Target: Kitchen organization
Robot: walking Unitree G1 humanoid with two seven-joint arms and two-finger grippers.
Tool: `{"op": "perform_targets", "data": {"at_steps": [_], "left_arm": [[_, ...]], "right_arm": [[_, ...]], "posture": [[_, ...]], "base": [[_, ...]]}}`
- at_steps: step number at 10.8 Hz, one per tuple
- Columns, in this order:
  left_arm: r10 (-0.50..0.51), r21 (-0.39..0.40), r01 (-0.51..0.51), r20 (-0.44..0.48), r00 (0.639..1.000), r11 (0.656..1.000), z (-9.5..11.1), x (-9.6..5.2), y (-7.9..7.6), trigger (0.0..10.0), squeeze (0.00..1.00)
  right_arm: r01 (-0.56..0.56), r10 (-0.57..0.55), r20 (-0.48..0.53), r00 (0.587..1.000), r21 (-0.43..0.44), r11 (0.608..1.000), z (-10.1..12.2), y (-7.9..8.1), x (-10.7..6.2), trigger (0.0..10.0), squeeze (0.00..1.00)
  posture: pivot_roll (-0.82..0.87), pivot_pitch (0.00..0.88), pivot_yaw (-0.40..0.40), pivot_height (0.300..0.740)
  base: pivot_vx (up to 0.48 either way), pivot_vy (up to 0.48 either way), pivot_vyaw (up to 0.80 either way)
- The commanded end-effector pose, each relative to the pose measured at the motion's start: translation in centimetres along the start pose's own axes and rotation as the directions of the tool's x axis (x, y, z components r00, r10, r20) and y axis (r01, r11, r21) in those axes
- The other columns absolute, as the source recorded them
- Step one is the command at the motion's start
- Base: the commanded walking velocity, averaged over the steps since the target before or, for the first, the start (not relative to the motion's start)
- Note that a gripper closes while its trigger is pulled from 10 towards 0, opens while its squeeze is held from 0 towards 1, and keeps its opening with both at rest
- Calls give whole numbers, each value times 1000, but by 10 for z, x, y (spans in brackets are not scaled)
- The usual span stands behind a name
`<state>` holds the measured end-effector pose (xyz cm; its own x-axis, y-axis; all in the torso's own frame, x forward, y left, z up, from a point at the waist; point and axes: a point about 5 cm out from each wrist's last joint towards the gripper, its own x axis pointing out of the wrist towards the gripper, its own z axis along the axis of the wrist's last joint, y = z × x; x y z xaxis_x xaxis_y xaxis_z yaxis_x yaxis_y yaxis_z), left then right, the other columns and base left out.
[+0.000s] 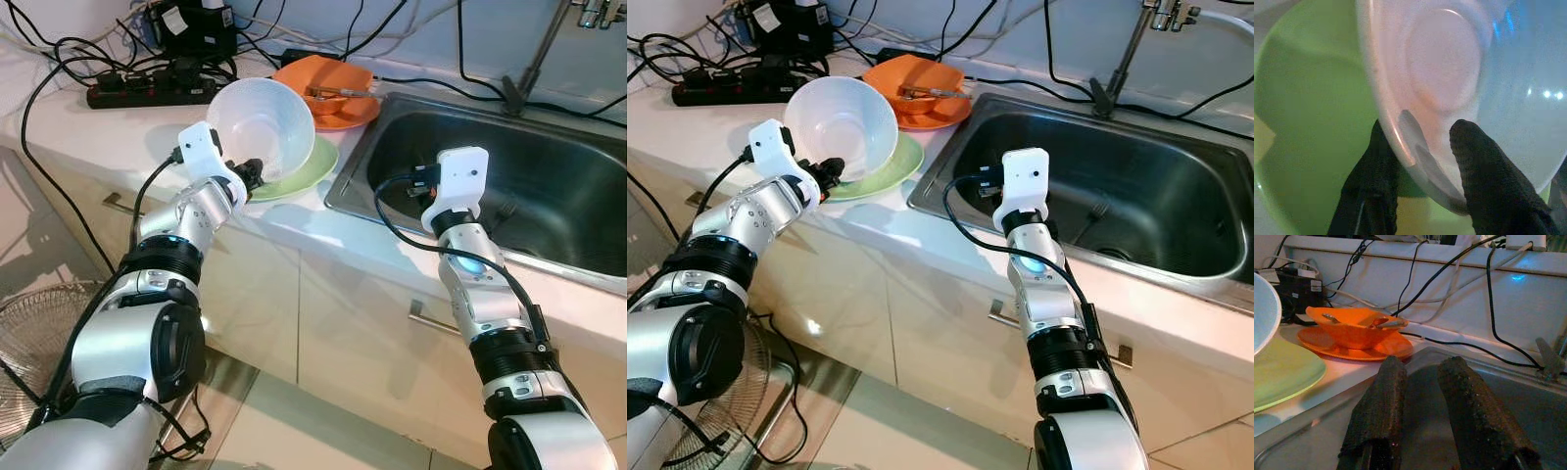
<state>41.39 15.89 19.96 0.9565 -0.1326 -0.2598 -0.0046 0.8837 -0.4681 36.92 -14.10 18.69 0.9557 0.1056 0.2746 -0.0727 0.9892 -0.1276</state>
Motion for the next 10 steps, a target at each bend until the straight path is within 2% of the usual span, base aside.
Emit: {"op": "perform_targets", "data": {"at_steps": [1,6,8,9,10], "left_arm": [[17,-7,-17,14,1000,1000,1,-1,3,0,0],[29,-22,-28,49,998,999,5,-2,4,0,0],[19,-71,-9,133,991,997,15,-3,1,0,0],[9,-118,18,219,976,993,26,-7,-3,0,0],[4,-126,28,249,969,992,31,-8,-3,0,0]], "right_arm": [[6,-6,5,1000,-4,1000,3,-2,1,10000,0],[8,-8,3,1000,-2,1000,2,-2,0,10000,0],[7,-7,4,1000,-2,1000,2,-2,0,10000,0],[6,-6,7,1000,-1,1000,3,-1,1,10000,0],[4,-4,8,1000,0,1000,3,0,2,10000,0]], "posture": [[104,59,10,740],[106,58,10,740],[105,53,9,740],[107,46,6,740],[108,41,4,740]], "base": [[0,0,0],[0,0,0],[0,0,0],[0,0,0],[0,0,0]]}}
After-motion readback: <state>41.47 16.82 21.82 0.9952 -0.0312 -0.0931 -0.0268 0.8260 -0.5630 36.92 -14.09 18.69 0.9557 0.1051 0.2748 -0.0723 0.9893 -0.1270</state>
